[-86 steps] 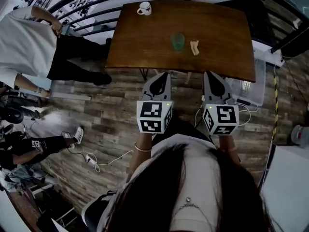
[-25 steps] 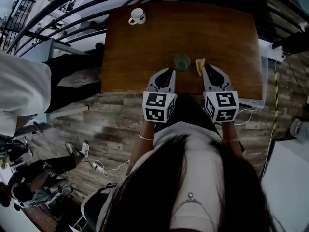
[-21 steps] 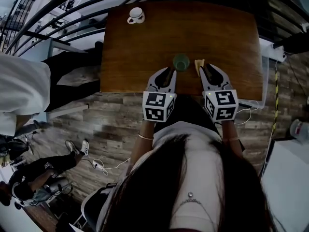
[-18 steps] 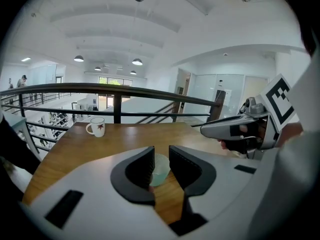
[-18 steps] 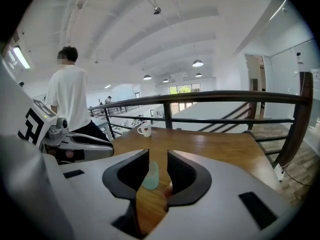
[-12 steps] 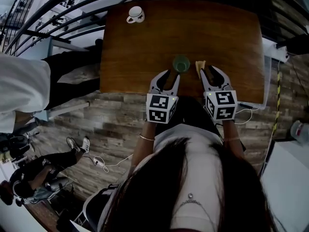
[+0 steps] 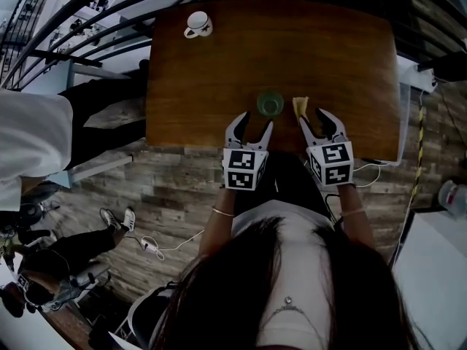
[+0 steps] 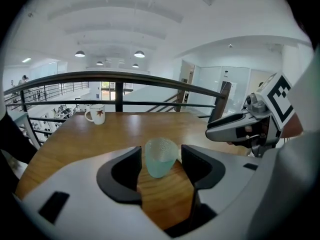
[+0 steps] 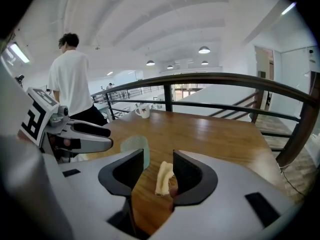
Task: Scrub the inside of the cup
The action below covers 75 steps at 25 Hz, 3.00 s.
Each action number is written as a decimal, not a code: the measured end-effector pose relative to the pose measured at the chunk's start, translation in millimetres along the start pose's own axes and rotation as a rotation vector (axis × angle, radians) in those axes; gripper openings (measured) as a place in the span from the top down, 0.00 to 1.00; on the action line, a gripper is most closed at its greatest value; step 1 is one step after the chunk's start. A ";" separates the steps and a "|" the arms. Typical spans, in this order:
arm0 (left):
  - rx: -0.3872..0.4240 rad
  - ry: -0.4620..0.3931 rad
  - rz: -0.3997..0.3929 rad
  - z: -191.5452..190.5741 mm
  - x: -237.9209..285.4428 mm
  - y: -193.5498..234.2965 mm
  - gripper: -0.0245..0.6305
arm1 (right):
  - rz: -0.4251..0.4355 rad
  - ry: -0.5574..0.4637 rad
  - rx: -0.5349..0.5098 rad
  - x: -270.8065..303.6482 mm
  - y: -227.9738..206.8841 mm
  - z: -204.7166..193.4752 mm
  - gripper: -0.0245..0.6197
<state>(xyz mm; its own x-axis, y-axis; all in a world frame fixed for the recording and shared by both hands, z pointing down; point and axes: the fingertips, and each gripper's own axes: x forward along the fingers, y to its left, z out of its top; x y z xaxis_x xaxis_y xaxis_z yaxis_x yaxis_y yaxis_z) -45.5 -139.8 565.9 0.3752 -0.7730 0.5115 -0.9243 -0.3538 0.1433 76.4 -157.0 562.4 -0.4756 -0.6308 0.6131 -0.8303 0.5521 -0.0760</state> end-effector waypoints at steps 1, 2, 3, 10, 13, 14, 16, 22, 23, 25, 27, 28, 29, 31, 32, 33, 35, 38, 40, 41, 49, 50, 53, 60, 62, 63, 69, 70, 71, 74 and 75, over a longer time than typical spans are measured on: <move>-0.003 0.004 0.003 -1.6 2.9 0.4 0.59 | 0.010 0.011 -0.009 2.0 0.0 -4.0 0.67; -0.003 0.009 0.005 -3.6 5.7 0.6 0.58 | 0.020 0.023 -0.017 3.9 0.0 -8.0 0.67; -0.001 0.015 0.006 -6.0 8.3 0.6 0.58 | 0.028 0.034 -0.022 5.7 -0.1 -11.8 0.66; -0.004 0.038 0.005 -27.3 27.1 1.1 0.54 | 0.050 0.071 -0.011 24.9 0.2 -31.6 0.64; -0.018 0.046 0.008 -33.9 35.8 3.4 0.53 | 0.050 0.084 0.002 35.3 -0.6 -36.7 0.63; -0.018 0.047 0.012 -35.0 38.5 4.5 0.52 | 0.049 0.088 0.008 38.7 -0.6 -38.1 0.63; -0.016 0.047 0.020 -37.8 44.4 6.5 0.51 | 0.049 0.096 0.023 44.7 -1.5 -41.8 0.62; -0.024 0.062 0.043 -55.0 65.1 8.0 0.48 | 0.050 0.132 0.059 61.4 -7.9 -60.5 0.60; -0.023 0.074 0.039 -58.8 68.5 6.0 0.48 | 0.049 0.138 0.061 63.6 -9.8 -63.3 0.60; -0.016 0.086 0.032 -62.0 73.8 2.2 0.48 | 0.046 0.149 0.069 67.4 -12.9 -68.9 0.59; -0.016 0.088 0.036 -63.9 78.2 3.0 0.48 | 0.046 0.161 0.068 71.7 -13.3 -73.8 0.59; -0.016 0.086 0.040 -64.9 80.3 4.5 0.48 | 0.047 0.168 0.065 74.2 -12.6 -76.3 0.59; -0.015 0.084 0.045 -65.7 82.6 5.9 0.47 | 0.049 0.174 0.063 76.5 -11.9 -78.5 0.58; -0.004 0.081 0.055 -66.6 87.8 6.8 0.47 | 0.052 0.184 0.066 80.5 -11.6 -82.4 0.58; 0.004 0.080 0.059 -67.1 90.6 6.5 0.47 | 0.053 0.188 0.070 82.3 -11.8 -84.2 0.58; 0.012 0.080 0.062 -67.8 93.4 5.8 0.46 | 0.055 0.192 0.073 84.1 -11.8 -86.3 0.58; 0.023 0.076 0.071 -69.3 98.4 5.5 0.46 | 0.061 0.200 0.076 88.5 -10.3 -90.4 0.58; 0.030 0.071 0.089 -70.2 104.3 8.1 0.45 | 0.065 0.207 0.076 95.9 -7.6 -92.9 0.58; 0.036 0.074 0.097 -71.7 108.4 7.6 0.44 | 0.064 0.210 0.072 98.2 -7.8 -93.6 0.58; 0.037 0.079 0.102 -74.0 110.7 7.1 0.42 | 0.063 0.211 0.070 98.7 -8.4 -93.9 0.58; 0.031 0.078 0.171 -84.1 126.8 14.6 0.40 | 0.048 0.215 0.033 105.1 -8.5 -93.3 0.58; 0.033 0.079 0.177 -84.9 128.4 15.2 0.40 | 0.042 0.221 0.018 105.8 -9.3 -94.1 0.58; 0.042 0.082 0.199 -88.3 130.7 16.3 0.40 | 0.013 0.235 -0.007 105.4 -12.9 -96.6 0.58; 0.047 0.101 0.251 -90.6 134.8 24.2 0.40 | -0.022 0.229 -0.050 107.9 -12.4 -97.8 0.59; 0.061 0.120 0.253 -91.3 135.6 23.8 0.40 | -0.025 0.233 -0.043 107.1 -13.0 -97.6 0.60; 0.067 0.125 0.252 -91.0 135.8 23.5 0.41 | -0.028 0.234 -0.039 106.7 -13.9 -97.1 0.60; 0.082 0.127 0.245 -89.9 133.8 21.9 0.44 | -0.040 0.238 -0.040 102.9 -13.6 -97.0 0.75; 0.086 0.126 0.241 -90.1 133.2 21.2 0.44 | -0.038 0.240 -0.042 102.5 -12.1 -97.3 0.77; 0.091 0.126 0.236 -90.7 132.8 20.9 0.44 | -0.038 0.241 -0.040 102.7 -10.8 -97.7 0.79; 0.096 0.127 0.219 -92.8 132.0 23.2 0.44 | -0.038 0.243 -0.019 105.6 -9.5 -98.6 0.80; 0.093 0.128 0.216 -93.0 131.2 24.5 0.44 | -0.037 0.243 -0.009 105.9 -9.9 -98.5 0.81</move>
<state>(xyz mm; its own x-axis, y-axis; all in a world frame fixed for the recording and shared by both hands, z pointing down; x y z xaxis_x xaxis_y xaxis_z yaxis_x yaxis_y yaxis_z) -25.5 -200.9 715.3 0.1523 -0.7652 0.6255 -0.9694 -0.2391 -0.0565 62.9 -175.6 705.5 -0.3600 -0.5014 0.7868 -0.8425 0.5369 -0.0433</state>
